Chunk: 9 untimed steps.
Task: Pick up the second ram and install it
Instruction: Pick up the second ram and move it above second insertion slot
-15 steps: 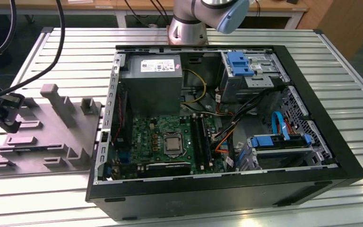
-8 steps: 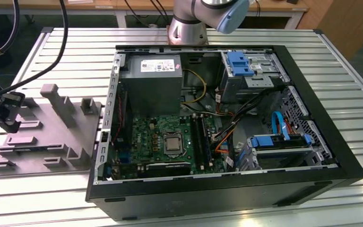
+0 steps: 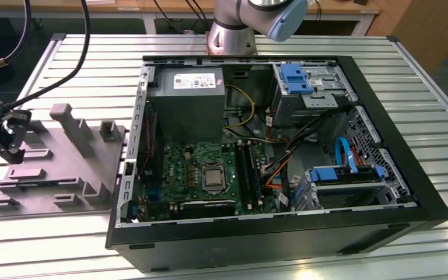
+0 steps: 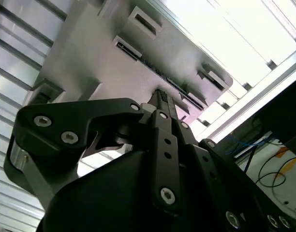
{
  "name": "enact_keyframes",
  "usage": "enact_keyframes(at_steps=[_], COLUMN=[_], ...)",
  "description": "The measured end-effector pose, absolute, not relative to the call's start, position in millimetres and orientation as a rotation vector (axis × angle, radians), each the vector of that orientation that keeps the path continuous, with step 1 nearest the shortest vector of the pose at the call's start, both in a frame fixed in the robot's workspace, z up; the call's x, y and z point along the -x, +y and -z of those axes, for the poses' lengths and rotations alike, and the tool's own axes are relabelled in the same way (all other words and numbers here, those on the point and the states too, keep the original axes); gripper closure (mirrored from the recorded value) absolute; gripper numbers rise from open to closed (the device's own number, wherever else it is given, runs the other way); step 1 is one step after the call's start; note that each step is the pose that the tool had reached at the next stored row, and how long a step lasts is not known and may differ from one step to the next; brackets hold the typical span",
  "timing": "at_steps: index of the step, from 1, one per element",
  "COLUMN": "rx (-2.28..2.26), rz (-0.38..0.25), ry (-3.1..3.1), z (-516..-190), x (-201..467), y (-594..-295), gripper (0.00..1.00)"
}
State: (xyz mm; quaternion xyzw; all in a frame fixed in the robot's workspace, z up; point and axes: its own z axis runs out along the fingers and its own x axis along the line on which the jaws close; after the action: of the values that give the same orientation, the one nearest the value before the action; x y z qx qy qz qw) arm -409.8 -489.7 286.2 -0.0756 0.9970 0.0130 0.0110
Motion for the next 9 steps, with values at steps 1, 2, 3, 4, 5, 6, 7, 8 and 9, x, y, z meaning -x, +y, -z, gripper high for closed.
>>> enact_keyframes(at_steps=[1, 2, 3, 4, 5, 6, 7, 8, 9], rx=[0.264, 0.292, 0.320, 0.348, 0.376, 0.404, 0.433, 0.461, 0.489], rz=[-0.041, -0.041, -0.041, -0.042, -0.042, -0.042, -0.043, -0.043, -0.043], ry=[3.108, 3.106, 3.104, 3.101, 3.098, 3.094, 3.091, 3.087, 3.083], z=[-286.2, -286.1, -286.0, -285.9, -285.9, -285.8, -285.8, -285.7, -285.6], x=[409.8, 409.8, 409.8, 409.8, 409.8, 409.8, 409.8, 409.8, 409.8], y=[-489.7, -489.7, -489.7, -489.7, -489.7, -489.7, -489.7, -489.7, -489.7], gripper=[0.90, 0.90, 0.90, 0.90, 0.90, 0.90, 0.90, 0.90, 0.90])
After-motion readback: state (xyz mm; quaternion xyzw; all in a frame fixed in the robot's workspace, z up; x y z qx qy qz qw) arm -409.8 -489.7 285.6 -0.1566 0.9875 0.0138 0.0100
